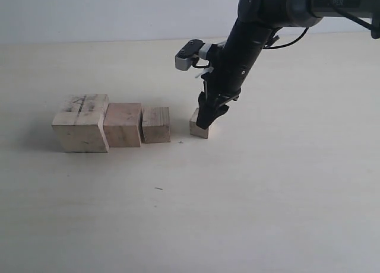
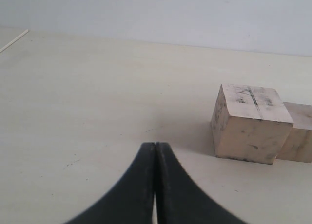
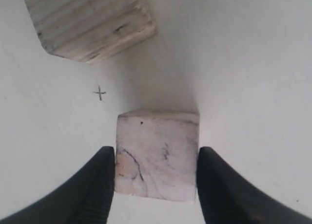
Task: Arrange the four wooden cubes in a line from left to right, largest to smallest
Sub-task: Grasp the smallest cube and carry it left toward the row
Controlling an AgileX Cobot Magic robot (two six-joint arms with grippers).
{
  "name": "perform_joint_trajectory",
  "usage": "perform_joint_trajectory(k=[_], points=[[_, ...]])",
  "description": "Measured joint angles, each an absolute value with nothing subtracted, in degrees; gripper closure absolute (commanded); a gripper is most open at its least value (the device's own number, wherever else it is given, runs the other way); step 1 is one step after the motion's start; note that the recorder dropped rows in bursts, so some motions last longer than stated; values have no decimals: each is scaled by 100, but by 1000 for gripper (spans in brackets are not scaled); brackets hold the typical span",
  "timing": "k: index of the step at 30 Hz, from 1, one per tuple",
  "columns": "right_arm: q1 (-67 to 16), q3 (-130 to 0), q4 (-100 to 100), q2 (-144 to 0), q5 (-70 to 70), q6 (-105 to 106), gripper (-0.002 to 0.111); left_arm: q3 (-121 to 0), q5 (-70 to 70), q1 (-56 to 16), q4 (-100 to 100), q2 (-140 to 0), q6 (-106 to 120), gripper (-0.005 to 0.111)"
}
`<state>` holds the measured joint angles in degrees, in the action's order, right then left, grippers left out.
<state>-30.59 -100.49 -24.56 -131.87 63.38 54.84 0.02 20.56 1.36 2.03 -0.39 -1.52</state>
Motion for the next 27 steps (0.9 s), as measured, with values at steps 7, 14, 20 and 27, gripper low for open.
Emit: perform_joint_trajectory(k=[7, 14, 20, 27], points=[[-3059, -10049, -2528, -13187, 6338, 5486, 38, 2, 2056, 136, 203, -39, -152, 107], [-3059, -10049, -2719, -13187, 6275, 5486, 38, 2, 2056, 136, 203, -39, -152, 107], [-3059, -10049, -2741, -13196, 6160, 5496, 38, 2, 2056, 136, 203, -39, -152, 107], [-3059, -10049, -2716, -13375, 6160, 5485, 42, 2, 2056, 136, 203, -39, -152, 107]])
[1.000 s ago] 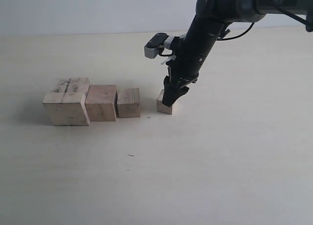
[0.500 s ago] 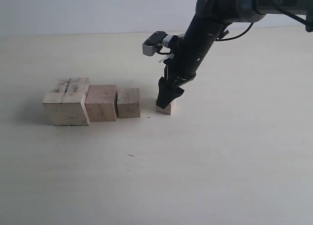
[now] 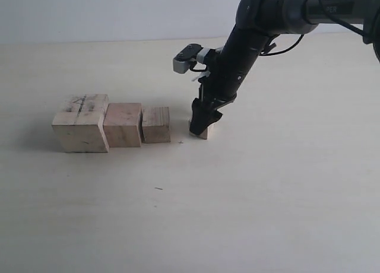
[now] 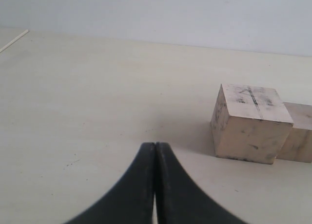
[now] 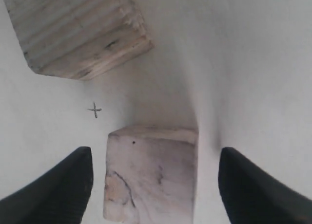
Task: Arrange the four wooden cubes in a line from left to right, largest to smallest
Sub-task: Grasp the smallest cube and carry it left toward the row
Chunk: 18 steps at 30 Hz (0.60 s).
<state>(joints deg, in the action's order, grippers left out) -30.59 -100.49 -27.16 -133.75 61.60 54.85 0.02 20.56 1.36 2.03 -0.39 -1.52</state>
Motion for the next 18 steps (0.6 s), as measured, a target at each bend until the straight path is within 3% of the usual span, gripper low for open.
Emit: perform_joint_trajectory(k=[3, 6, 12, 18], points=[[-3059, -10049, -2694, -13407, 6149, 5485, 45, 2, 2056, 136, 203, -39, -152, 107], [-3059, -10049, -2674, -13407, 6149, 5471, 57, 2, 2056, 136, 203, -39, -152, 107], [-3059, -10049, -2593, -13407, 6149, 5380, 107, 2, 2056, 136, 203, -39, -152, 107], [-3059, -10049, -2612, -13407, 6159, 5486, 108, 2, 2056, 136, 203, -39, -152, 107]])
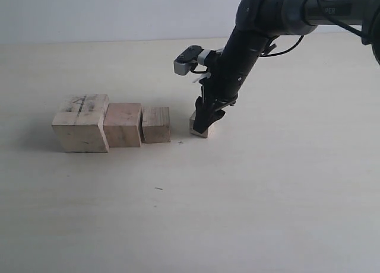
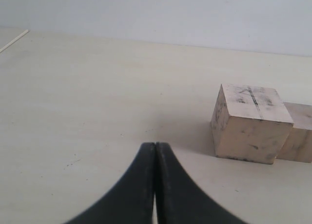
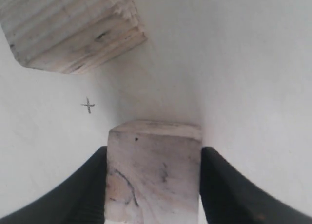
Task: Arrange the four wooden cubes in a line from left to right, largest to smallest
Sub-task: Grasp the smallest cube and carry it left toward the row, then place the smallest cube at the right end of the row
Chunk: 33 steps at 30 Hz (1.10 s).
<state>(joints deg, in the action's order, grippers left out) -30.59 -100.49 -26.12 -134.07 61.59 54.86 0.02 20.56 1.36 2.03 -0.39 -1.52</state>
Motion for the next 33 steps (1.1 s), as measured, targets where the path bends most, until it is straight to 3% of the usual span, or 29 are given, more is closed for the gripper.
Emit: perform_joint_trajectory(k=[13, 31, 33], points=[[-3105, -10049, -3461, -13407, 6144, 7618, 108, 2, 2056, 136, 203, -39, -152, 107], [-3784, -10060, -2764, -13490, 5401, 7397, 108, 2, 2056, 136, 203, -39, -152, 107], [-3787, -10060, -2750, -13490, 5400, 7349, 101, 2, 2056, 136, 203, -39, -152, 107]])
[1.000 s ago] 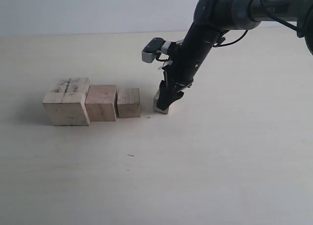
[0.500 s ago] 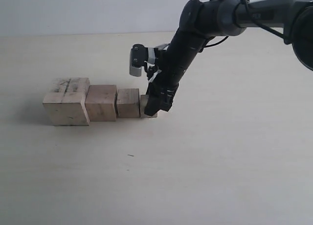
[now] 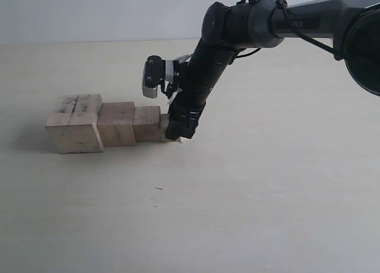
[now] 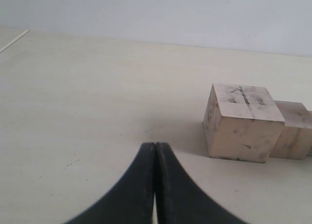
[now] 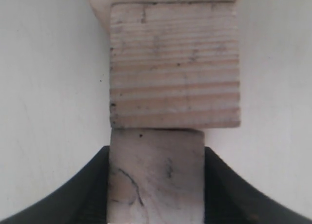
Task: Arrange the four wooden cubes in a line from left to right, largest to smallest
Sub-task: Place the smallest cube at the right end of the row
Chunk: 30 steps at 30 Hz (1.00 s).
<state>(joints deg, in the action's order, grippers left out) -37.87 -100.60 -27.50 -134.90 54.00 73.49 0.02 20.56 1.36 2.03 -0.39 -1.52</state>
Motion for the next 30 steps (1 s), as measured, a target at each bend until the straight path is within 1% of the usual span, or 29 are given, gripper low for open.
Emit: perform_joint_trajectory(k=[3, 4, 5, 6, 7, 9, 11, 16, 21, 26, 30], points=[[-3787, -10060, -2727, -13490, 5388, 7264, 88, 2, 2056, 136, 203, -39, -152, 107], [-3787, -10060, -2717, -13490, 5388, 7264, 80, 2, 2056, 136, 203, -39, -152, 107], [-3797, -10060, -2723, -13490, 5388, 7254, 76, 2, 2056, 136, 203, -39, -152, 107], [-3797, -10060, -2723, -13490, 5388, 7254, 65, 2, 2056, 136, 203, -39, -152, 107], [-3797, -10060, -2723, -13490, 5388, 7250, 59, 2, 2056, 136, 203, -39, -152, 107], [-3797, -10060, -2653, -13490, 5365, 7226, 37, 2, 2056, 136, 203, -39, -152, 107], [-3797, -10049, -2543, -13504, 5325, 7115, 29, 2, 2056, 136, 203, -39, -152, 107], [-3797, -10049, -2304, -13171, 5205, 6337, 29, 2, 2056, 136, 203, -39, -152, 107], [-3797, -10049, -1602, -12949, 5377, 5331, 37, 2, 2056, 136, 203, -39, -152, 107], [-3797, -10049, -1472, -12934, 5881, 4811, 51, 2, 2056, 136, 203, -39, -152, 107], [-3797, -10049, -1531, -12934, 6154, 4724, 67, 2, 2056, 136, 203, -39, -152, 107]])
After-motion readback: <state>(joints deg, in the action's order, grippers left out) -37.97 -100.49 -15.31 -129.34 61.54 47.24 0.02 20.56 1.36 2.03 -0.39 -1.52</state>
